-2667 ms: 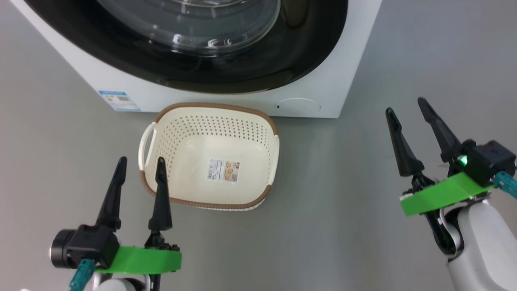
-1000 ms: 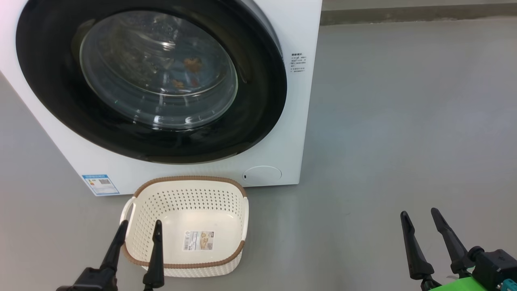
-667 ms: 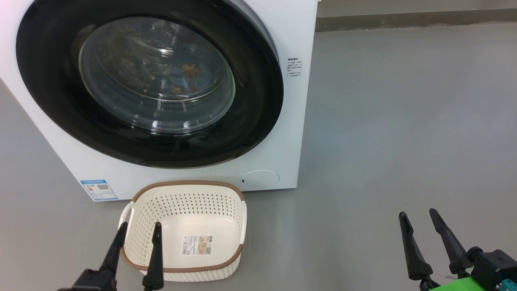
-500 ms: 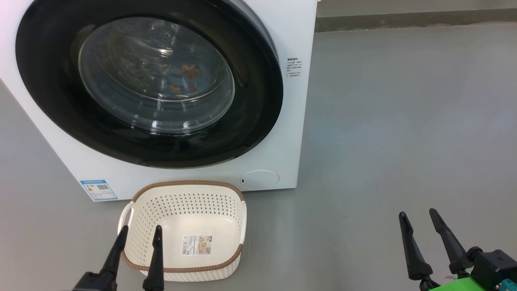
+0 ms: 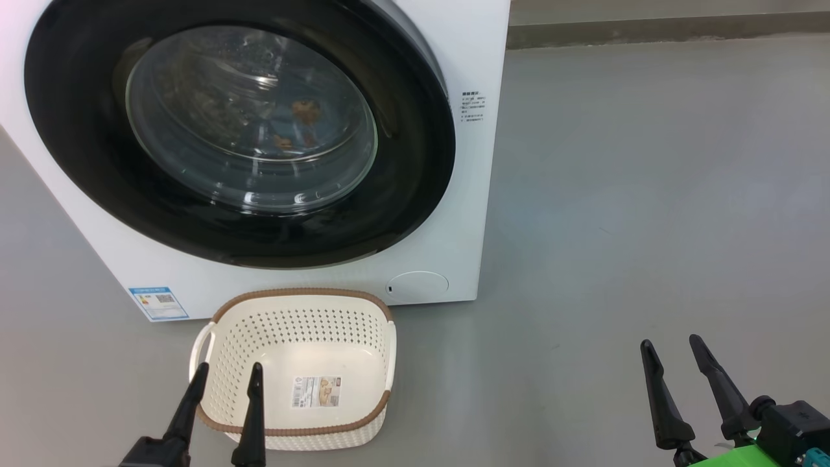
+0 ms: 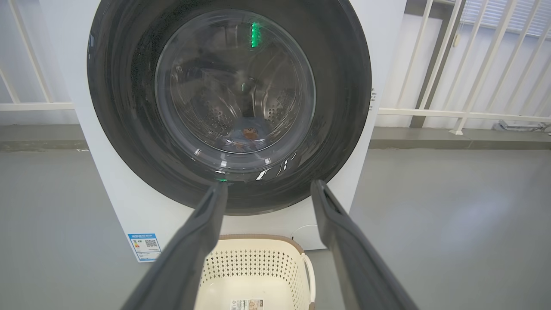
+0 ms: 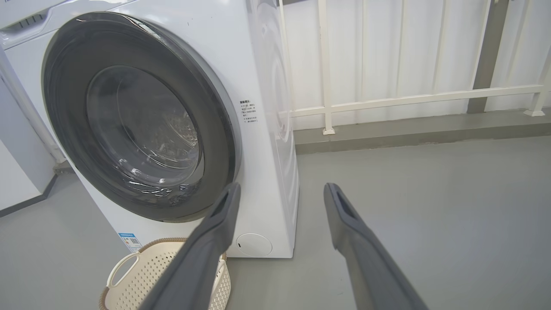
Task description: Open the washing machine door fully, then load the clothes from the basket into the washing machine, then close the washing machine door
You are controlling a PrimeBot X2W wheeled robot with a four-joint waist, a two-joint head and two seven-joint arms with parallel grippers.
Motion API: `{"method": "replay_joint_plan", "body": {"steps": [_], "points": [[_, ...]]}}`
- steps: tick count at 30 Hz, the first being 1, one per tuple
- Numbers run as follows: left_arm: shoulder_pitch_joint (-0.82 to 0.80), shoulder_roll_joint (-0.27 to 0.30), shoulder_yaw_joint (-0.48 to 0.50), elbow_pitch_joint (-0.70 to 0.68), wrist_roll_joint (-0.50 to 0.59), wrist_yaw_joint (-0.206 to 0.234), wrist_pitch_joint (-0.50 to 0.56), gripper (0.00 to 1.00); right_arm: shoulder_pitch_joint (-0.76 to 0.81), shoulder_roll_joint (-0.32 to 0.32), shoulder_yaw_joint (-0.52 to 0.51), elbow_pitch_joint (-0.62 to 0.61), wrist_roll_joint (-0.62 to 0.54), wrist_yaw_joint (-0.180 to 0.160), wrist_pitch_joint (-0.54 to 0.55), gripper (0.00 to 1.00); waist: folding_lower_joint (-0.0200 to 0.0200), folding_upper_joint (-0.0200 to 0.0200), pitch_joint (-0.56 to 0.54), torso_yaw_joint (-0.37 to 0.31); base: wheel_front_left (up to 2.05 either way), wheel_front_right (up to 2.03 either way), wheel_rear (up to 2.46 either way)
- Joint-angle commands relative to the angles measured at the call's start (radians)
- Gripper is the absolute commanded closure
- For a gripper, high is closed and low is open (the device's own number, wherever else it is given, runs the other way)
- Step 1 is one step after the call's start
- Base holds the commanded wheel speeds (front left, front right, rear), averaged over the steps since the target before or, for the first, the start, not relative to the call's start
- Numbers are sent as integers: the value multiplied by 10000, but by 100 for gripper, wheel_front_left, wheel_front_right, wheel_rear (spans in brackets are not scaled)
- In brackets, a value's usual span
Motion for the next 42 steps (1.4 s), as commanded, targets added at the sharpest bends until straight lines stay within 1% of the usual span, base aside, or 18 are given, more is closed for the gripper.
{"method": "replay_joint_plan", "body": {"steps": [1,21,22,27,30,33,34,37,42], "points": [[-262,139,306,-282,-55,124,-35,0,-84,-91,280,-278,55,-27,1,0,0,0,16,-1,0,0,0],[-310,163,199,-220,-117,285,-82,0,-116,-91,274,-266,36,-27,99,0,0,0,60,-15,0,0,0],[1,18,-105,1,-91,173,-11,100,-1,2,4,8,62,0,88,100,1,0,60,-14,0,0,0],[204,-151,-161,450,-117,168,-2,100,2,83,2,712,94,0,92,100,1,0,62,-15,0,0,0],[174,-153,-98,464,-449,128,58,100,-35,61,18,748,444,-1,130,100,5,0,63,-25,0,0,0],[140,-153,-31,493,-785,84,123,100,-83,36,32,801,797,-1,174,100,23,0,47,-36,0,0,0],[128,-153,-9,503,-896,69,145,100,-99,27,36,821,914,-2,189,100,24,0,44,-40,0,0,0],[82,-154,57,548,-1229,25,209,100,-158,4,50,892,1265,-2,232,100,6,0,60,-51,0,0,0],[-6,-157,169,629,-1781,-53,318,100,-266,-31,69,1004,1846,-3,306,100,2,0,74,-68,0,0,0]]}}
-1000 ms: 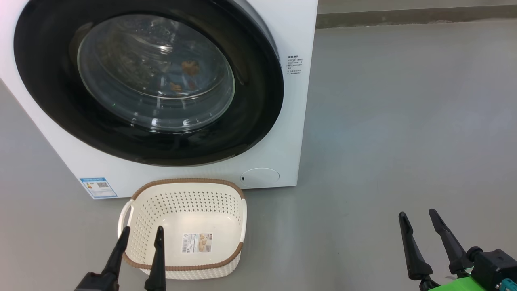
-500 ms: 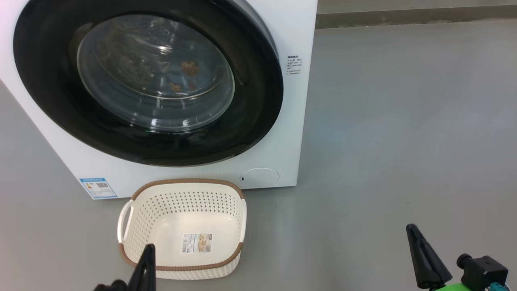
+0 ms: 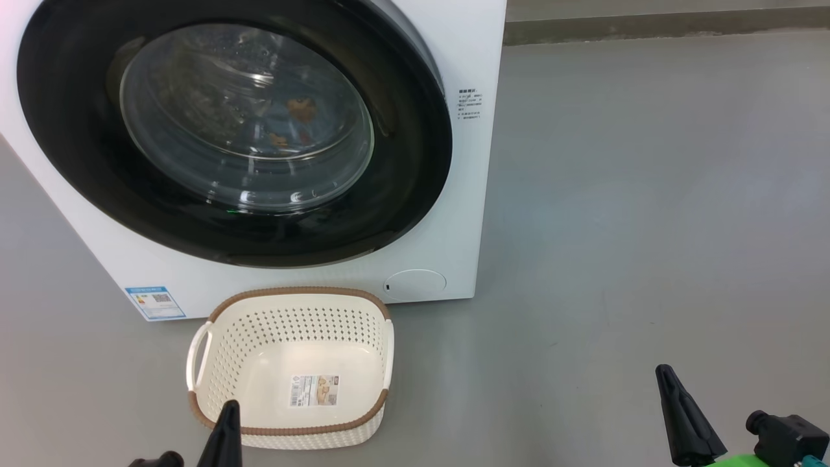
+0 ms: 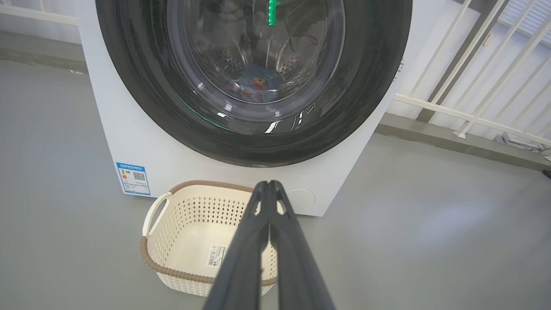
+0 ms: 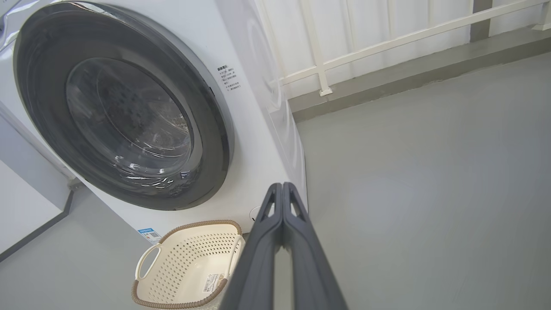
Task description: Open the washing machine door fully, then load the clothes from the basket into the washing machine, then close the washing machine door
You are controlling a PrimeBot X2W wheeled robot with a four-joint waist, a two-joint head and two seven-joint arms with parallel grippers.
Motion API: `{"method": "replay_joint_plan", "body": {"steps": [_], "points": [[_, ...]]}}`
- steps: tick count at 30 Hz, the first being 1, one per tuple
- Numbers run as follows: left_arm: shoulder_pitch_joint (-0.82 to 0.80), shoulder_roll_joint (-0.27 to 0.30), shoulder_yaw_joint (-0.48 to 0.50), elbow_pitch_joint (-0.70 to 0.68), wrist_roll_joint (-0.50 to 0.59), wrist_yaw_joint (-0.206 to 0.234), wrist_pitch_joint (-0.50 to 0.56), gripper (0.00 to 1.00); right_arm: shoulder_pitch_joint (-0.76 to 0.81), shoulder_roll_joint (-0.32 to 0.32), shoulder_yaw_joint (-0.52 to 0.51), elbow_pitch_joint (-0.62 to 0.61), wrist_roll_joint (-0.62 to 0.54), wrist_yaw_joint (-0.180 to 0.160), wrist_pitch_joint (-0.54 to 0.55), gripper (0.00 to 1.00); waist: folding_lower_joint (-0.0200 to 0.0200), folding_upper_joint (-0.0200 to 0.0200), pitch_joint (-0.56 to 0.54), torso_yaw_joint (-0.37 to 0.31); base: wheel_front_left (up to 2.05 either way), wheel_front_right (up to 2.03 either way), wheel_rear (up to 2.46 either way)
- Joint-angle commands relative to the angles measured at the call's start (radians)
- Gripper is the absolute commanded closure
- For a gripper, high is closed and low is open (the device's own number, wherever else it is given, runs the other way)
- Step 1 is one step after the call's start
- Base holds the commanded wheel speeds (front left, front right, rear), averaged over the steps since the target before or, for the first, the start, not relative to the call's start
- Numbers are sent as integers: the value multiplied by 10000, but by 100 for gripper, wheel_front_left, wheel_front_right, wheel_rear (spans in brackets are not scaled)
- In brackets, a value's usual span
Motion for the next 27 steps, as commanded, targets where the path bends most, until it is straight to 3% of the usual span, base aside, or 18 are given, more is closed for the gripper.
{"method": "replay_joint_plan", "body": {"steps": [1,27], "points": [[-382,101,200,-142,-302,-128,67,100,-276,-112,64,-184,404,-3,55,100,-2,0,1,-5,0,0,0],[-769,51,826,182,-3137,-525,666,100,-755,-245,92,342,3364,-9,495,100,-3,0,24,-97,0,0,0]]}}
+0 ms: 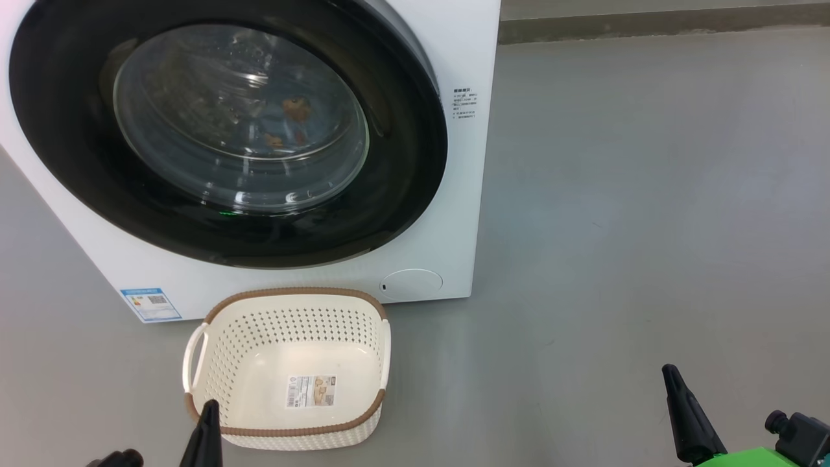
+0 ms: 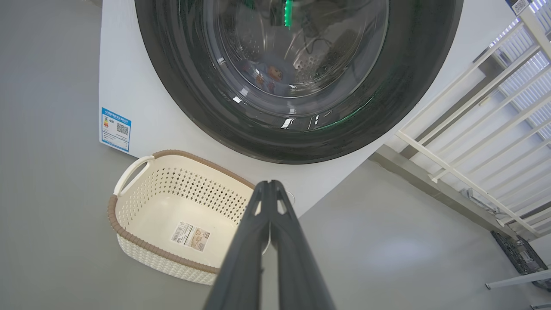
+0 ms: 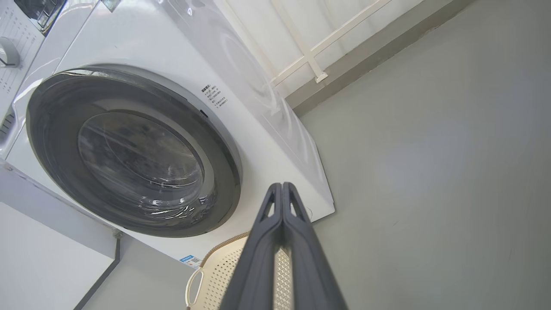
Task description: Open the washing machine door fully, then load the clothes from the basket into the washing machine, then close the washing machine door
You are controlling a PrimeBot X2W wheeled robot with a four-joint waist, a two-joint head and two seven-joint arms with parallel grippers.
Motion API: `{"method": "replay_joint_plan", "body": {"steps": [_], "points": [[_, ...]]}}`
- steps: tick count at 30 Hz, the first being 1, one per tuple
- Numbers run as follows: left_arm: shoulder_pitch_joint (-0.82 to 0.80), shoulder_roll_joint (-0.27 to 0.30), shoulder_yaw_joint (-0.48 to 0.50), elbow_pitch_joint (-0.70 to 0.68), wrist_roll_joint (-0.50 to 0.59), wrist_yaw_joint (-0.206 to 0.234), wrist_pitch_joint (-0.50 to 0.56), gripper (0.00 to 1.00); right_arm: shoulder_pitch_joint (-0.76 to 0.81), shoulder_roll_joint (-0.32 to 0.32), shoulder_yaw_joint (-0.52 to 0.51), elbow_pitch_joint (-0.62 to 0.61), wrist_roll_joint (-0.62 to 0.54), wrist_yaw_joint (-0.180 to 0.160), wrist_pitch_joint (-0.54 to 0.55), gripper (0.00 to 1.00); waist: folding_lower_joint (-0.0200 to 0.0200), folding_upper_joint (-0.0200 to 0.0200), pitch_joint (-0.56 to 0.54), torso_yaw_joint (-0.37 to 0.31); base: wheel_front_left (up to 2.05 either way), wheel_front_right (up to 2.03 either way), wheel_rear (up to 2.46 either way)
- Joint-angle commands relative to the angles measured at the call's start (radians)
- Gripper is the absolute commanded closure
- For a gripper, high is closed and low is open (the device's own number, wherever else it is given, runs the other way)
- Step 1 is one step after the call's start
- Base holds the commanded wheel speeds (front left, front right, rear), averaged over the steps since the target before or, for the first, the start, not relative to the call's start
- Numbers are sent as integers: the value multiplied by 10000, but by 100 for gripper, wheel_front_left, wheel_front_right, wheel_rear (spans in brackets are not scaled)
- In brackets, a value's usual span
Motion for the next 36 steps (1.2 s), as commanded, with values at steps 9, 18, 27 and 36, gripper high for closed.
{"method": "replay_joint_plan", "body": {"steps": [9,18,27,36], "points": [[-648,61,454,-64,-1075,-224,259,100,-643,-177,69,-35,1189,-11,210,100,0,0,8,-31,0,0,0],[-778,29,690,42,-2035,-360,482,100,-808,-204,52,147,2187,-13,383,100,0,0,16,-63,0,0,0],[-909,-6,931,150,-2992,-495,709,100,-974,-225,28,329,3180,-15,561,100,0,0,23,-95,0,0,0],[-1027,-41,1151,246,-3845,-617,915,100,-1122,-241,2,493,4065,-16,725,100,0,0,30,-123,0,0,0]]}}
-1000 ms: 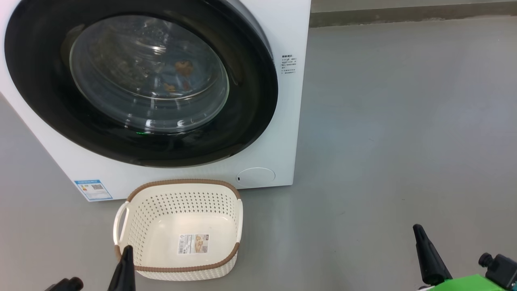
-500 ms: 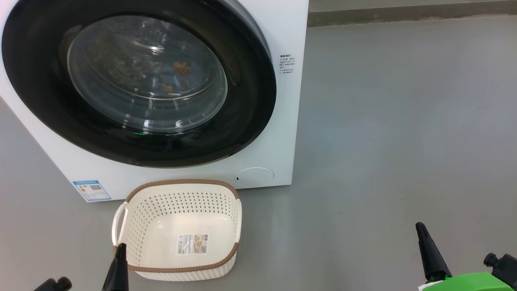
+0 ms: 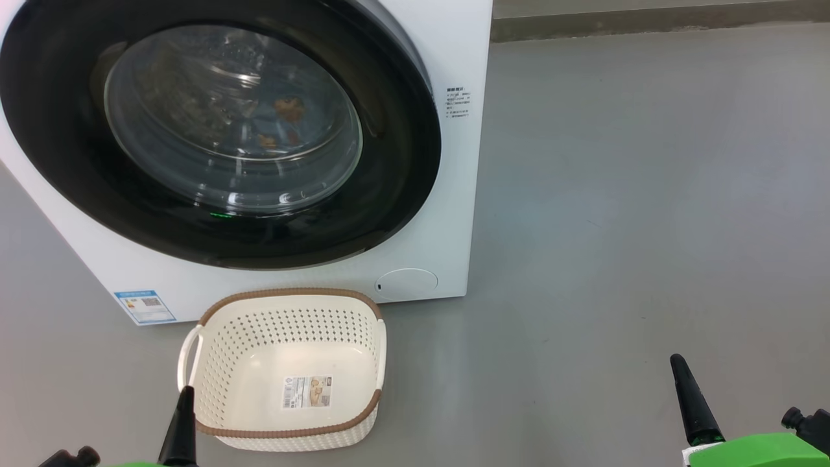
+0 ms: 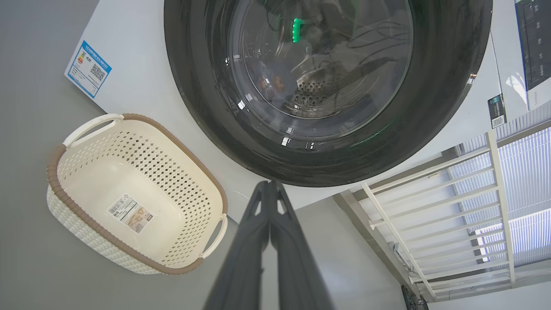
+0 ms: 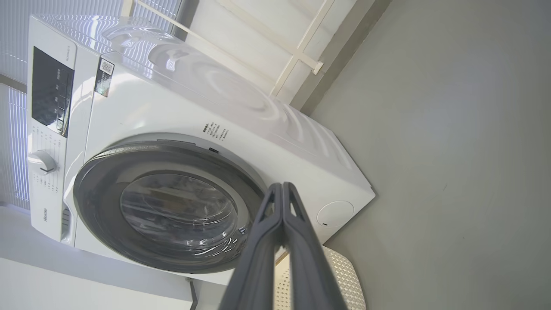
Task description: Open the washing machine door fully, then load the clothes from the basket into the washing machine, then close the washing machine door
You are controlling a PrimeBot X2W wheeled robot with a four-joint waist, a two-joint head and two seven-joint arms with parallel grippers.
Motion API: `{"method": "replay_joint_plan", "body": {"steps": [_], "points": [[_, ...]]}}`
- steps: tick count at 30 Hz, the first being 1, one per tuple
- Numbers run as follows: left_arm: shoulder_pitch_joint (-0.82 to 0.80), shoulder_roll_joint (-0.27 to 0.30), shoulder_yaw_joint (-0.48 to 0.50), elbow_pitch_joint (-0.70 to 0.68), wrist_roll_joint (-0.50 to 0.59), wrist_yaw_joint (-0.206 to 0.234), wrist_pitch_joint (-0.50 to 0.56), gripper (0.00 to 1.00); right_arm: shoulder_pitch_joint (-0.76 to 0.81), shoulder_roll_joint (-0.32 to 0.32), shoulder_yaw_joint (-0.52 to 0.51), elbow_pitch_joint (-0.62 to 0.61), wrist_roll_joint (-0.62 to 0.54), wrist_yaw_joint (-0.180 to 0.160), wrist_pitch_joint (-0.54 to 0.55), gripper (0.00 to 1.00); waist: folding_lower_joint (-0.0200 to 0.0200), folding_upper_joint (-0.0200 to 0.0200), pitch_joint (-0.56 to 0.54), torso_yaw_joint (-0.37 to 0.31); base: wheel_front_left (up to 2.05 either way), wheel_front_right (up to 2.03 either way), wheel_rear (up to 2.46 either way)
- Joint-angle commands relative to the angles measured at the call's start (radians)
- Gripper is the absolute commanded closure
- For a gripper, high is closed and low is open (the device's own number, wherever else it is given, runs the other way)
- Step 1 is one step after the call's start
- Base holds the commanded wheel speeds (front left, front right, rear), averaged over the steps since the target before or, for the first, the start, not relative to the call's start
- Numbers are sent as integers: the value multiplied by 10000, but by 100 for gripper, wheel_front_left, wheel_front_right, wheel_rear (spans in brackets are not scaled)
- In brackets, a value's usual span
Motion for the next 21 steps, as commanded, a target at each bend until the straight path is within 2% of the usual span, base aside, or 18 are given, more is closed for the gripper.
{"method": "replay_joint_plan", "body": {"steps": [1,21], "points": [[-478,64,299,-125,-256,-108,76,100,-532,-124,133,-189,305,-15,65,100,0,0,1,-4,0,0,0],[-772,-32,858,116,-2368,-410,598,100,-904,-152,51,218,2491,-19,486,100,0,0,18,-75,0,0,0]]}}
